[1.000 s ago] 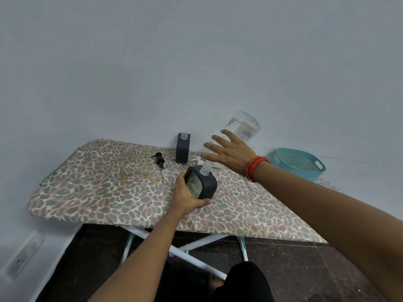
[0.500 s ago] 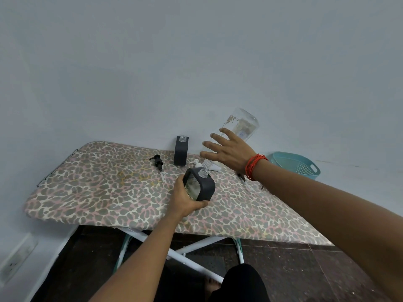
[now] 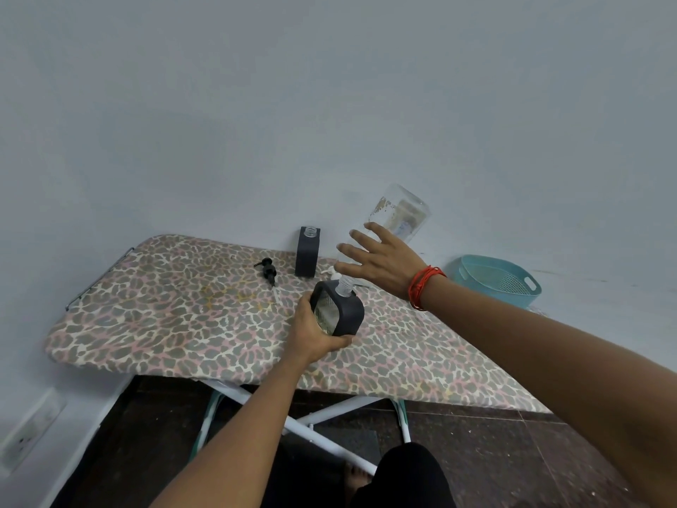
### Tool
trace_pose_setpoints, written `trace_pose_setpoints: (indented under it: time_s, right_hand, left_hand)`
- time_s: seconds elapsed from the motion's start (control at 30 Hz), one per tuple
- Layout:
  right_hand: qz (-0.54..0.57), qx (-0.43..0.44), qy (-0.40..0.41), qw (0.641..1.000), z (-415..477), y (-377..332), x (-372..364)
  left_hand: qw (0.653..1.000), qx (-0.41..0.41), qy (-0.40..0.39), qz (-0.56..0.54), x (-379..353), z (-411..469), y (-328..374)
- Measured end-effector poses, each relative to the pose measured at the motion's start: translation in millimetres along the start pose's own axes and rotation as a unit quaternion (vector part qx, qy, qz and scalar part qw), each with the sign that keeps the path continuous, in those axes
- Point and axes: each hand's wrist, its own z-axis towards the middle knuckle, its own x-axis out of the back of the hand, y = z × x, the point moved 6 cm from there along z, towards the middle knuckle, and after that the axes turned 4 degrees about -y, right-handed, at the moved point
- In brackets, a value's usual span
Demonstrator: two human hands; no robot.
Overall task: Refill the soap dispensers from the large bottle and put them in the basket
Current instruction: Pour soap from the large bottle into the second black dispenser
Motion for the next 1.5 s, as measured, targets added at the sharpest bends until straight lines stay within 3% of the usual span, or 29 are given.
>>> trace_pose_setpoints:
  time_s: [0.37,0.8,1.13,1.27,1.33,1.4,1.43,1.5]
  right_hand:
    - [-0.008,-0.01,0.015,1.0,-4.0,-2.4,3.0]
    - [0.054,-0.086,0.023,0.995,-10.4,3.4,0.7]
    - [0.058,-0.079,0.022,0.995,-13.9,-7.0,-7.4]
    - [0.109,-0.134,0.023,0.985,-19.9,-7.7,-13.8]
    - [0.199,-0.226,-0.008,0.953,-29.9,-1.5,-22.8]
    - [0.331,-0.348,-0.042,0.876,-49.1,4.8,-41.7]
    - [0.417,-0.408,-0.034,0.811,-61.8,5.8,-51.7]
    - [0.582,-0.499,0.026,0.642,-89.0,4.2,-70.8]
  left_hand:
    - [1.0,-0.015,0.004,0.007,0.6,-0.5,2.1]
    - [1.0,-0.022,0.005,-0.002,0.5,-0.3,2.4]
    - [1.0,-0.019,0.008,0.007,1.9,-1.6,3.9]
    - [0.999,-0.024,0.027,0.033,3.2,-3.5,7.1]
    - [0.997,-0.03,0.033,0.055,3.0,-3.6,7.4]
    - [0.997,-0.038,0.029,0.065,2.0,-3.9,9.9]
    - [0.997,-0.042,0.027,0.064,2.0,-3.4,10.8]
    - [0.997,-0.045,0.025,0.057,2.0,-1.1,11.9]
